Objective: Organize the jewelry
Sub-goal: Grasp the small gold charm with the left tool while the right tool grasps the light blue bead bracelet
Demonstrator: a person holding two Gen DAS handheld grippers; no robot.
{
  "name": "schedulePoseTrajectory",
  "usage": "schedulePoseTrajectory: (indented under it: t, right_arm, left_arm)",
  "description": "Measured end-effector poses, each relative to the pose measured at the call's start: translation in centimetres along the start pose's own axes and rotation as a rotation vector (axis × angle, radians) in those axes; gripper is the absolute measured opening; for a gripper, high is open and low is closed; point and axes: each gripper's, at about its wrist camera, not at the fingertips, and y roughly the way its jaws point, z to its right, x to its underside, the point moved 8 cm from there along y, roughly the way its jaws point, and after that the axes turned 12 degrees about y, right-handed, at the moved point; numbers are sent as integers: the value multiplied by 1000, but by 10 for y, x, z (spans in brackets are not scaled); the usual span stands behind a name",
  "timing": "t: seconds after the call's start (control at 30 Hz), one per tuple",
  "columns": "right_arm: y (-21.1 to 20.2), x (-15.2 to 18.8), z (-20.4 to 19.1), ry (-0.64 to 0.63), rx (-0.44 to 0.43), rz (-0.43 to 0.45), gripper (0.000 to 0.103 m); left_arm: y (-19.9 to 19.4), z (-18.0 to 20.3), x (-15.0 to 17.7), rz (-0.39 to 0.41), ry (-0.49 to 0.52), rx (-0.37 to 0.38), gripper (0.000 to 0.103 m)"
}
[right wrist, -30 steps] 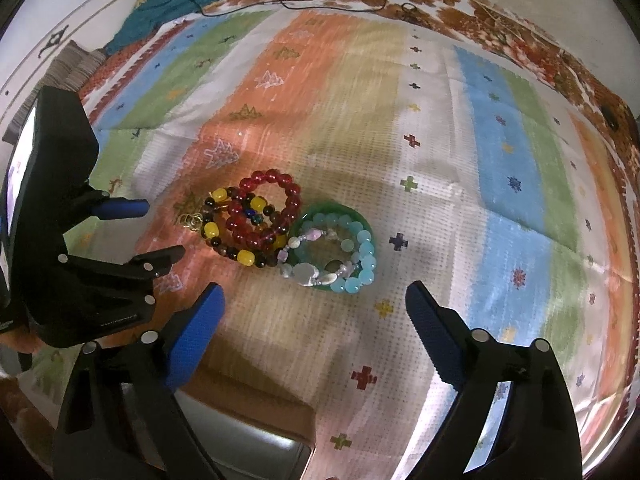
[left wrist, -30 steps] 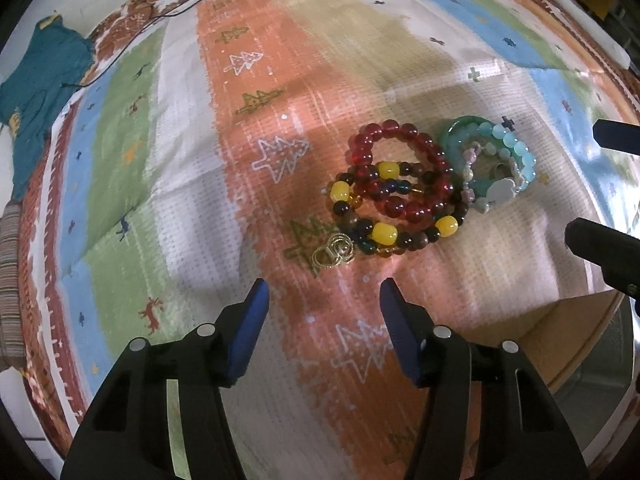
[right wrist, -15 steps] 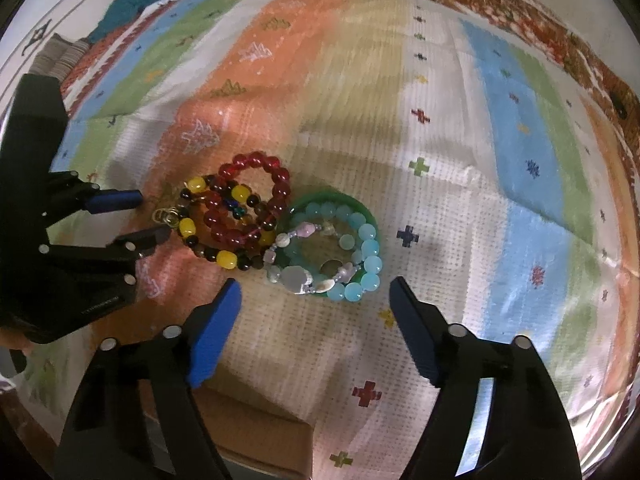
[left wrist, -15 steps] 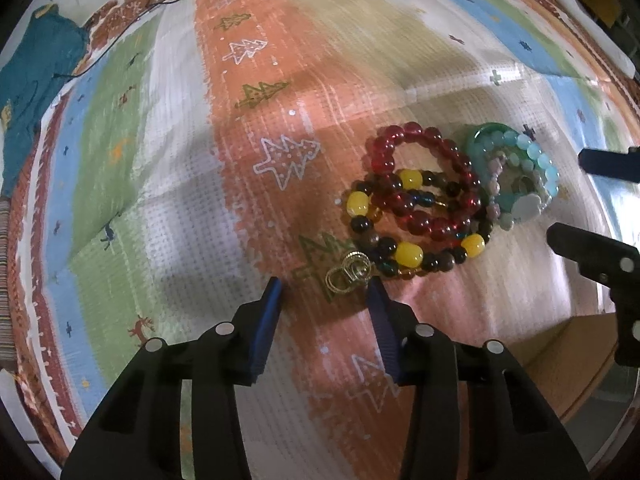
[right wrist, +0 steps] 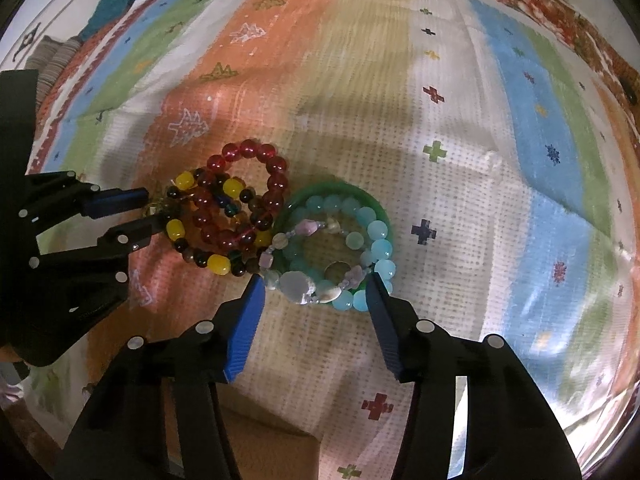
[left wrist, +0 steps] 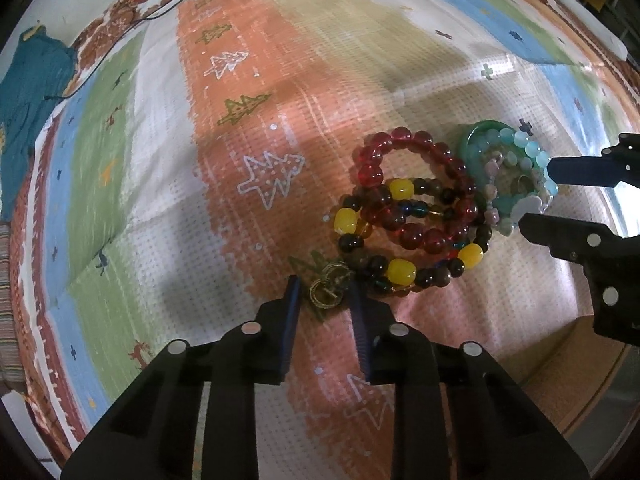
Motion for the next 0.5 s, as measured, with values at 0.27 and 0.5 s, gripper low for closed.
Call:
schedulePoseTrajectory:
  t: [0.27, 0.5]
  right_arm:
    - [7, -3, 1, 6, -10, -23, 23]
    - [-2, -1, -3, -16, -13, 4, 16]
  left_arm:
    - [-1, 3, -4, 2, -13, 9, 16]
    - [-3, -10, 1, 10, -53, 9, 16]
